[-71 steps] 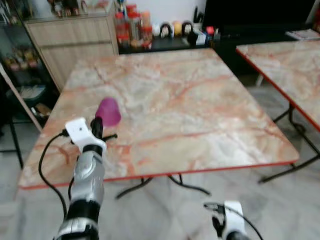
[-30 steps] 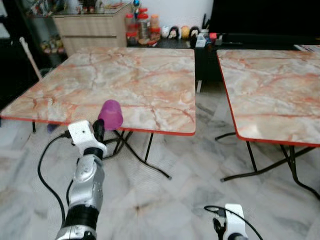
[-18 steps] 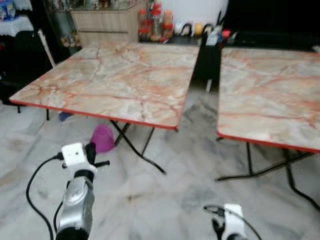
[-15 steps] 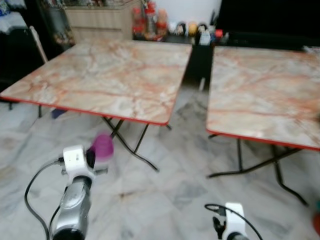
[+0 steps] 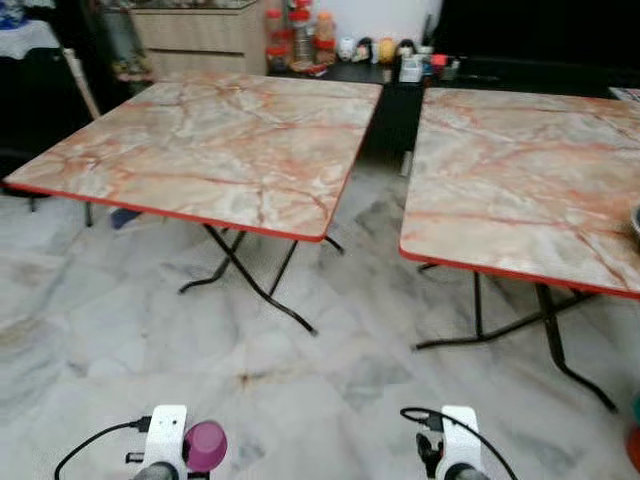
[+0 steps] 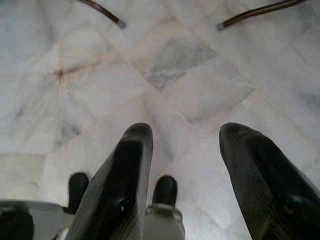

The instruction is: Setting the table

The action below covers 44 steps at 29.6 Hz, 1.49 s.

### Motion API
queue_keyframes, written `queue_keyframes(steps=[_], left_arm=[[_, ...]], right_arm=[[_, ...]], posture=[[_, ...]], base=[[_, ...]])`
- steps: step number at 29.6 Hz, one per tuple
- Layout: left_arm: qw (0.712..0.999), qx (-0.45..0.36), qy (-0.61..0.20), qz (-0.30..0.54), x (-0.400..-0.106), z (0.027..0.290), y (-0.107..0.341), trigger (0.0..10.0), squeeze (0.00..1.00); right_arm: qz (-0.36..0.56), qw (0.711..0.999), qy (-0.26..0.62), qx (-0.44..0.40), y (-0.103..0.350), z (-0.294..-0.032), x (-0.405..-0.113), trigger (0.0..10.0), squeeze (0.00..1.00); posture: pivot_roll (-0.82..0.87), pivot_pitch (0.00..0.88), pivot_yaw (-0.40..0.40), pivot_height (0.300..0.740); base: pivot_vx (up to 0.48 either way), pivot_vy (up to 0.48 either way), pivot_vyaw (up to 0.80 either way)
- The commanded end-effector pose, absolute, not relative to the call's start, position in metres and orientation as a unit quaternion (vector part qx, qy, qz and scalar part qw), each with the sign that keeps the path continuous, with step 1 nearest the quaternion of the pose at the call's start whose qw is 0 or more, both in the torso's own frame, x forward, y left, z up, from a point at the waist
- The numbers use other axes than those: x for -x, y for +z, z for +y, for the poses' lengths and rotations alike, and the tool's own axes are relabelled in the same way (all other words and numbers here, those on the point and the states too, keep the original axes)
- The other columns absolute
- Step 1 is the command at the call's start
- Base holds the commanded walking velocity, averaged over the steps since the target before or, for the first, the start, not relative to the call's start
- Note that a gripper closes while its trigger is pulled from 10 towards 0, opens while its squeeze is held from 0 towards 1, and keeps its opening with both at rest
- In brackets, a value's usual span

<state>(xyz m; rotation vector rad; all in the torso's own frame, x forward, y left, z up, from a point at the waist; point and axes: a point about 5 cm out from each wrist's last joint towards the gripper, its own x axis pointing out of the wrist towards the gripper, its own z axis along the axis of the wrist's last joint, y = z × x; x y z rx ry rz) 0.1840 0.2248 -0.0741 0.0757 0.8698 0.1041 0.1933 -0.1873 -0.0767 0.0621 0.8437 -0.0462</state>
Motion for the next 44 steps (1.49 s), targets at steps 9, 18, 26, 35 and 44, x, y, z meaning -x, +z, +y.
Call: queue_keyframes(steps=[9, 18, 26, 35, 44], left_arm=[[0.893, -0.045, 0.064, 0.444, -0.175, 0.2263, -0.0795, 10.0, 0.0], [0.893, -0.045, 0.068, 0.442, -0.1767, 0.2275, -0.0785, 10.0, 0.0], [0.893, -0.043, 0.069, 0.442, -0.1755, 0.2279, -0.0789, 10.0, 0.0], [0.896, -0.041, 0.063, 0.438, -0.176, 0.227, -0.0787, 10.0, 0.0], [0.897, -0.037, 0.058, 0.436, -0.1764, 0.2258, -0.0785, 10.0, 0.0]], right_arm=[[0.413, 0.91, -0.024, -0.033, -0.0785, -0.1865, -0.1899, 10.0, 0.0], [0.418, 0.907, -0.031, -0.036, -0.0787, -0.1874, -0.1901, 10.0, 0.0], [0.416, 0.908, -0.029, -0.034, -0.0789, -0.1877, -0.1892, 10.0, 0.0], [0.419, 0.907, -0.029, -0.037, -0.0792, -0.1864, -0.1893, 10.0, 0.0], [0.425, 0.904, -0.021, -0.036, -0.0805, -0.1837, -0.1877, 10.0, 0.0]], posture=[[0.04, 0.032, 0.015, 0.74], [0.04, 0.032, 0.015, 0.74], [0.04, 0.035, 0.013, 0.74], [0.04, 0.035, 0.013, 0.74], [0.04, 0.035, 0.013, 0.74]], base=[[0.151, -0.2, -0.09], [0.287, -0.381, -0.34], [0.289, -0.379, -0.1], [0.286, -0.382, -0.2], [0.086, -0.163, -0.64]])
